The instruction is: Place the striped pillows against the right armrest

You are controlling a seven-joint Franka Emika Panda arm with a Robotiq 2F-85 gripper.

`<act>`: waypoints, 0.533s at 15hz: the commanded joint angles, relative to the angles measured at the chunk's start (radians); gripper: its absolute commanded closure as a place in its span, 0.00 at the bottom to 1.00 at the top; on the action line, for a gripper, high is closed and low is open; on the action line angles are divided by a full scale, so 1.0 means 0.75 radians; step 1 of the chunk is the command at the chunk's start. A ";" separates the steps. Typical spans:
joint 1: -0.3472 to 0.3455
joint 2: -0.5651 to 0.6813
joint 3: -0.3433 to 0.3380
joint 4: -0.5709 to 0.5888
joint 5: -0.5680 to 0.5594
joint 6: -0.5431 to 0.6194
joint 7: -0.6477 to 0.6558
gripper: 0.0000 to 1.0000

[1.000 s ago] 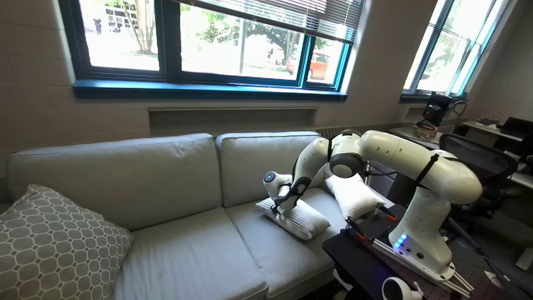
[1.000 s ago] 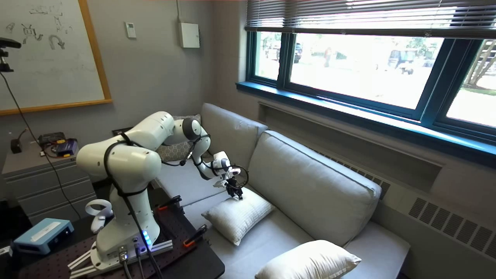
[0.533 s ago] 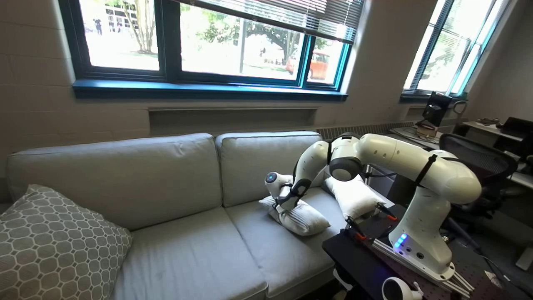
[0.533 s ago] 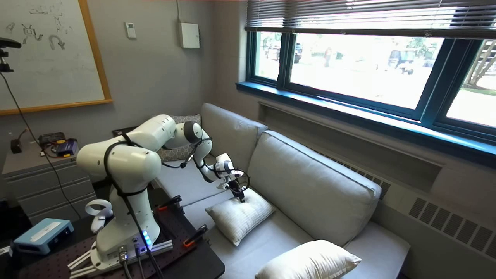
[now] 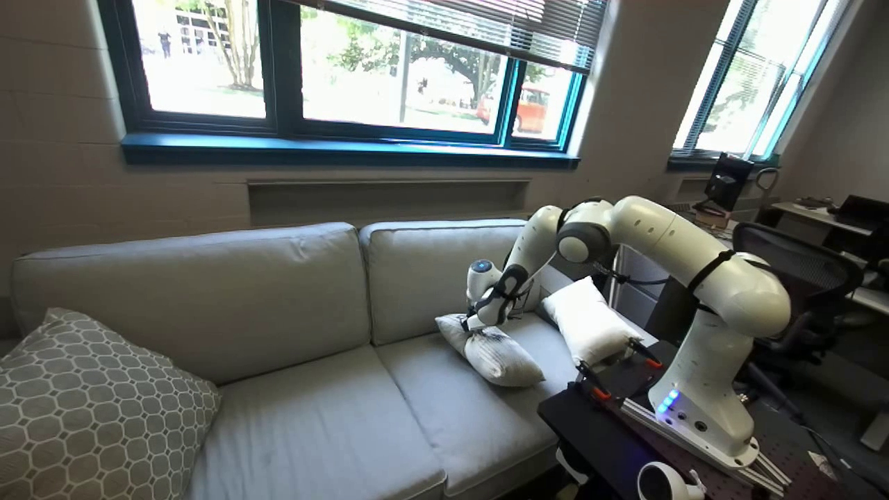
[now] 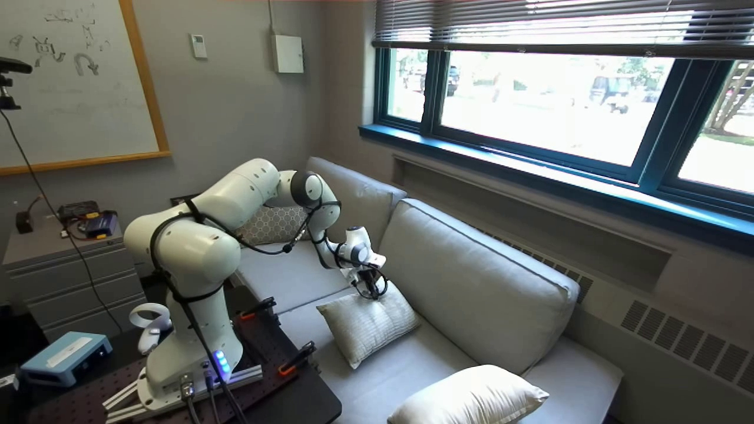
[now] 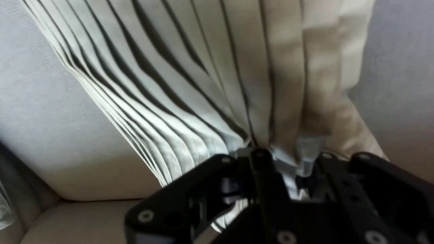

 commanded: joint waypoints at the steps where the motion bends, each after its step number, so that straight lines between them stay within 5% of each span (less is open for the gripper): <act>1: -0.189 -0.246 0.134 -0.326 0.084 0.311 -0.173 0.93; 6: -0.648 -0.448 0.507 -0.674 0.135 0.723 -0.588 0.93; 8: -0.867 -0.498 0.645 -0.790 -0.055 0.778 -0.543 0.93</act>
